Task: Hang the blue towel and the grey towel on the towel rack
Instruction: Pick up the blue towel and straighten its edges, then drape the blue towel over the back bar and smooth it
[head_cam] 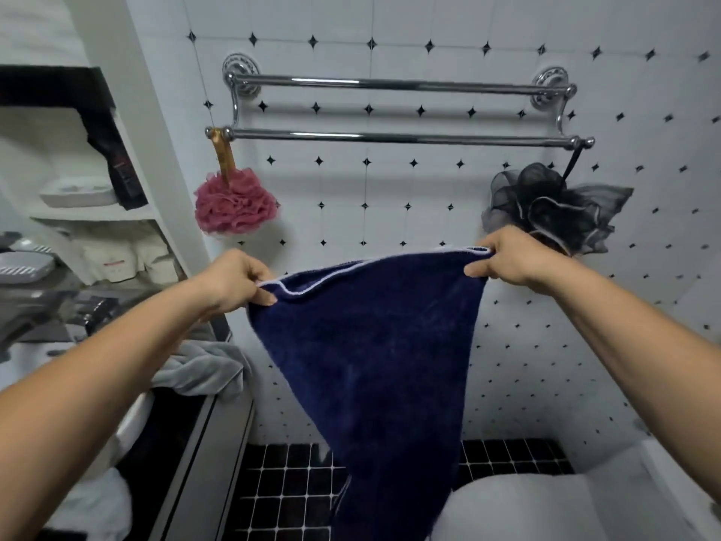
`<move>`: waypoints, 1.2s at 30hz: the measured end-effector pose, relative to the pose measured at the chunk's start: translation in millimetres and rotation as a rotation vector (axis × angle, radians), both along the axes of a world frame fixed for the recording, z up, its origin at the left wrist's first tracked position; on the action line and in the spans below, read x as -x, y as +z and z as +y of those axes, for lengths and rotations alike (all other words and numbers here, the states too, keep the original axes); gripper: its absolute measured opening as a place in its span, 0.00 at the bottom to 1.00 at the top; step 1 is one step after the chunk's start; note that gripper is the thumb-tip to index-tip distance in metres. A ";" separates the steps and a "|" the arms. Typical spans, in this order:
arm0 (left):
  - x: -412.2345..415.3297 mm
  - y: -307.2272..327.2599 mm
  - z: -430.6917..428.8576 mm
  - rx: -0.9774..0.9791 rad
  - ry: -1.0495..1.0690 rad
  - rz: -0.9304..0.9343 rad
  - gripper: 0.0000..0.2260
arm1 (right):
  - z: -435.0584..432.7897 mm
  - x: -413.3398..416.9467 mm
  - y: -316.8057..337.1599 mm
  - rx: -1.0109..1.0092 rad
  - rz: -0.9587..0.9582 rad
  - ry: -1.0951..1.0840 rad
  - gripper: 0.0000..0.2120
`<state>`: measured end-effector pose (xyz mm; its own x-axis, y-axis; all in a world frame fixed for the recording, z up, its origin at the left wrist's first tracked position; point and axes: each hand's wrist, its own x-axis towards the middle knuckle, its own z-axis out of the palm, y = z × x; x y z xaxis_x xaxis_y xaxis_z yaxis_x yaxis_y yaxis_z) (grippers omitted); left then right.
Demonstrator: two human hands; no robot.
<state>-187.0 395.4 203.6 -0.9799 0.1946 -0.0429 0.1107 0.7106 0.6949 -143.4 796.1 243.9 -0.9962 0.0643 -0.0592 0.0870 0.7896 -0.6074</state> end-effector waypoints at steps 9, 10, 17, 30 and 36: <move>-20.5 -4.3 -4.6 -0.122 -0.051 0.071 0.14 | -1.7 3.4 -9.9 -0.017 0.164 -0.094 0.06; -26.9 -6.9 -0.5 0.101 -0.245 -0.066 0.14 | -7.4 3.2 -10.0 -0.117 0.094 -0.007 0.07; -15.8 1.4 -35.2 0.032 0.029 0.114 0.07 | 3.4 -8.7 -29.0 0.208 -0.146 0.179 0.12; -7.2 3.3 -6.9 -0.434 0.224 0.062 0.15 | -20.1 4.3 -9.6 0.501 -0.079 -0.041 0.12; 7.8 -5.2 -7.6 -0.628 0.291 0.005 0.14 | -8.7 11.2 -25.5 0.753 -0.070 -0.147 0.16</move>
<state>-194.8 387.8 198.4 -0.9959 -0.0899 -0.0037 -0.0195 0.1753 0.9843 -154.6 787.3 218.4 -0.9729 0.1132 -0.2017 0.2168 0.1423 -0.9658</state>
